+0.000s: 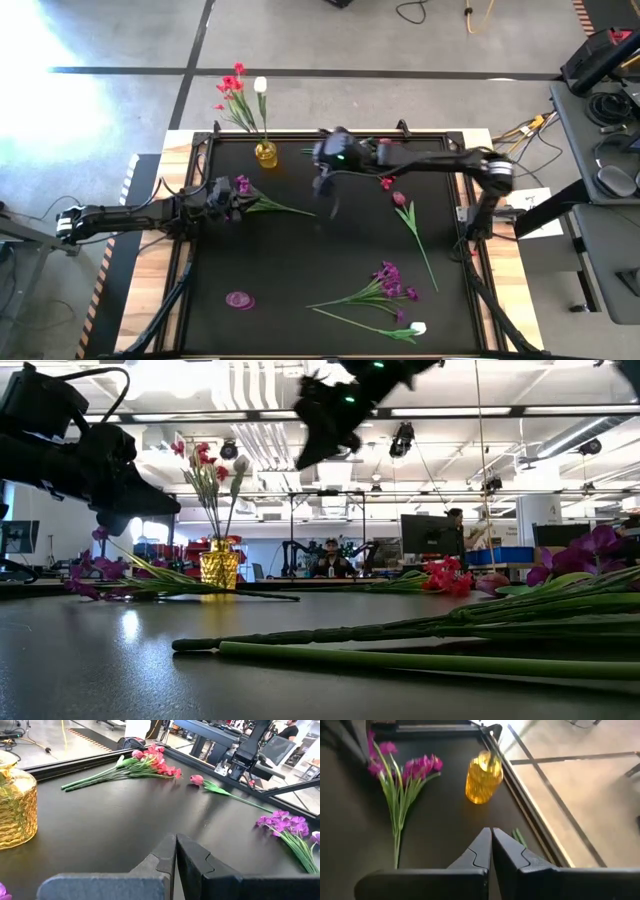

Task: Sort flowers into vase by color
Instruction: Put the red flowers into the yellow vase

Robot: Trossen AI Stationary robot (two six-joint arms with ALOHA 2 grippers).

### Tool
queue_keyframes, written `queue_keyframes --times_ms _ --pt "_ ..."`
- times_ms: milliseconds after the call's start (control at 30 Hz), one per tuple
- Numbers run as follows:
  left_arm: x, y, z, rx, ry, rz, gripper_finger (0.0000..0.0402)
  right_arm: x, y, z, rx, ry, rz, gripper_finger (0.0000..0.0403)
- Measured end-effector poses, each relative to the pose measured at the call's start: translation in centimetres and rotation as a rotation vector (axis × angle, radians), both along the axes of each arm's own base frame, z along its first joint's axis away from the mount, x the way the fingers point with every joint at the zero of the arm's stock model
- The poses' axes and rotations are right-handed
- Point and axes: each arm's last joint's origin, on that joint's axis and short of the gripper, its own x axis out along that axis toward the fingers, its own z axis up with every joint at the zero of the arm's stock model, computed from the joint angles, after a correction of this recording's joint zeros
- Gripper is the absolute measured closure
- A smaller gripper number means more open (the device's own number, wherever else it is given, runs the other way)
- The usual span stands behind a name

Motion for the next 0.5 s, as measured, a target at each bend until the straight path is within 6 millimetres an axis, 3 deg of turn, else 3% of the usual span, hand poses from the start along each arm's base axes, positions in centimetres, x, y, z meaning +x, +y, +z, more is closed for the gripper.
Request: queue_keyframes --times_ms 300,500 --pt "0.0 0.0 0.2 0.006 -0.021 0.001 0.0402 -7.5 2.0 -3.6 0.031 -0.138 -0.030 0.0394" --pt "0.2 0.1 1.3 0.048 -0.131 -0.002 0.0402 -11.3 2.6 -4.0 0.007 -0.166 -0.027 0.0394"
